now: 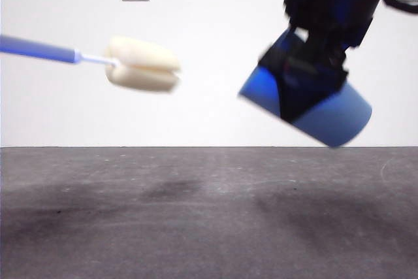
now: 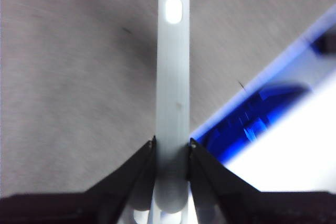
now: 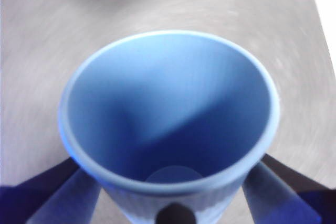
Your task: Pick up the cup brush,pick up the cup,insert the brush into the cup,clean the cup,put the cup brush back,put the cup back to the fixed position on the table
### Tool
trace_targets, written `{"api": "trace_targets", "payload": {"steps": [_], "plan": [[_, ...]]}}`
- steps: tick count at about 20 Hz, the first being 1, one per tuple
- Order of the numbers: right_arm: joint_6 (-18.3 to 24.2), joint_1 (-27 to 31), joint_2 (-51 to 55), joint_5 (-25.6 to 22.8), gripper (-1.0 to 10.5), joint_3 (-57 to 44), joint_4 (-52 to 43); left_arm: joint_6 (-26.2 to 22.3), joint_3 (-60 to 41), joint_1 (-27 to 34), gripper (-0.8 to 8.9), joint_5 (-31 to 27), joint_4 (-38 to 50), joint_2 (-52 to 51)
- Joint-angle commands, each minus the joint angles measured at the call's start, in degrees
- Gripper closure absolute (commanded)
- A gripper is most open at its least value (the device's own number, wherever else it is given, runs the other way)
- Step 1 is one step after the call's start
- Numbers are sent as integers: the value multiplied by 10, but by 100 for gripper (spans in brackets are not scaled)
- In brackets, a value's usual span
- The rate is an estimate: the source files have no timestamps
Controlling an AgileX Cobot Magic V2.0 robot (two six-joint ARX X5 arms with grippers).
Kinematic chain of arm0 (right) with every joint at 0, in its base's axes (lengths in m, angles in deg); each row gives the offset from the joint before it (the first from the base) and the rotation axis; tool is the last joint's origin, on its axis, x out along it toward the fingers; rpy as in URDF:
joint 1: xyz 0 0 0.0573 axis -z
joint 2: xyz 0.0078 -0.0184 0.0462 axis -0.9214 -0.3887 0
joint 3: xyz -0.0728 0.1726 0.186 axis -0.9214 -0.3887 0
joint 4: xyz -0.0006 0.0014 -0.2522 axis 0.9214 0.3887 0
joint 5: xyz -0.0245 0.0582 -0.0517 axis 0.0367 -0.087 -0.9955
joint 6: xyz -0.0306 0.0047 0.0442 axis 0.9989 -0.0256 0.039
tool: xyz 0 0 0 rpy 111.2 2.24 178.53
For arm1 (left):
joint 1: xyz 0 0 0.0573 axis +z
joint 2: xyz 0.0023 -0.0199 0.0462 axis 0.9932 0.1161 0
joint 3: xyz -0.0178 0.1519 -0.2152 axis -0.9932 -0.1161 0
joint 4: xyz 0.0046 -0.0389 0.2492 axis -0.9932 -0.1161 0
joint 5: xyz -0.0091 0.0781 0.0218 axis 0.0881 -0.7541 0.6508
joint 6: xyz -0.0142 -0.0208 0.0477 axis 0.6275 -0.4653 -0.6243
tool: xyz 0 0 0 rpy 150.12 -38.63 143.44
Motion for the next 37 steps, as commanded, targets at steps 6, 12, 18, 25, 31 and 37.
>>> {"api": "trace_targets", "payload": {"steps": [6, 12, 18, 25, 31, 37], "plan": [[-212, 2, 162, 36, 958, 3, -4, 149, -1, 11, 821, -82, 208, 68], [-249, 2, 309, 62, 958, 3, -3, 174, -1, 41, 821, -61, 360, 243], [-249, 2, 400, 62, 958, 3, 36, 229, -1, 76, 821, -33, 479, 389], [-271, 2, 412, 79, 958, 3, 68, 251, -1, 83, 821, -34, 550, 474], [-273, 2, 412, 79, 958, 3, 68, 250, -1, 83, 821, -35, 549, 528], [-279, 2, 412, 77, 958, 3, 70, 250, -1, 83, 799, -34, 537, 549]]}}
